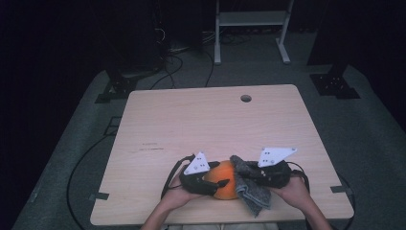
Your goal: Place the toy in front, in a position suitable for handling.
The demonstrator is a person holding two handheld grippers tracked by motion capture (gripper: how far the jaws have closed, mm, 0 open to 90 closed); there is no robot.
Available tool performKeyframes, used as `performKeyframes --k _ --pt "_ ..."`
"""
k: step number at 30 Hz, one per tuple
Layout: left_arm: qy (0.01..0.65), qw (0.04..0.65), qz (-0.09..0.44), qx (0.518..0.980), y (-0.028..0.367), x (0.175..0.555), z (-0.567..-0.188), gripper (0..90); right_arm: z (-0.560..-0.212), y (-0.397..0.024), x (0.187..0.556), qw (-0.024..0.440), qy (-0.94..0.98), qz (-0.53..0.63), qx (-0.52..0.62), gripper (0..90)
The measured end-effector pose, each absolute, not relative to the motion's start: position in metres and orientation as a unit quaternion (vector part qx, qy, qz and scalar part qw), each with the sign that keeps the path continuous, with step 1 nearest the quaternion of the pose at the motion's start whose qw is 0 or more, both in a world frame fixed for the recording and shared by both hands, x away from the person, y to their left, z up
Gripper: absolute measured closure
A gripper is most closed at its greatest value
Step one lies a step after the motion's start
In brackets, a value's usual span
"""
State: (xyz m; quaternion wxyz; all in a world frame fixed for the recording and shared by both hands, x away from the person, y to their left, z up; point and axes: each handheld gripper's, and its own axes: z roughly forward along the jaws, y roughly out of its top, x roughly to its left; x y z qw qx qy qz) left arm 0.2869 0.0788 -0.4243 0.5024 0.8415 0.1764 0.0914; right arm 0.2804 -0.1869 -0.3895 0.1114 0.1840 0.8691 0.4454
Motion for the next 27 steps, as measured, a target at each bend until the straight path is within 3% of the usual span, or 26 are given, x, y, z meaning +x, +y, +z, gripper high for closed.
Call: performKeyframes --k 8,12,17,23,27 --pt "0.181 0.499 0.078 0.844 0.089 0.291 -0.427 35.4 -0.393 -0.203 0.282 0.099 0.852 0.463 0.224 75.5" --pt "0.194 0.511 0.068 0.835 0.083 0.291 -0.416 25.0 -0.392 -0.186 0.277 0.117 0.855 0.463 0.200 75.2" --pt "0.180 0.493 0.087 0.847 0.085 0.290 -0.423 33.7 -0.392 -0.178 0.275 0.123 0.857 0.465 0.185 74.8" --pt "0.206 0.505 0.071 0.835 0.099 0.295 -0.428 34.3 -0.408 -0.200 0.288 0.103 0.862 0.442 0.226 74.7" --pt "0.203 0.506 0.069 0.835 0.099 0.295 -0.429 34.1 -0.400 -0.198 0.282 0.097 0.851 0.470 0.213 74.7"
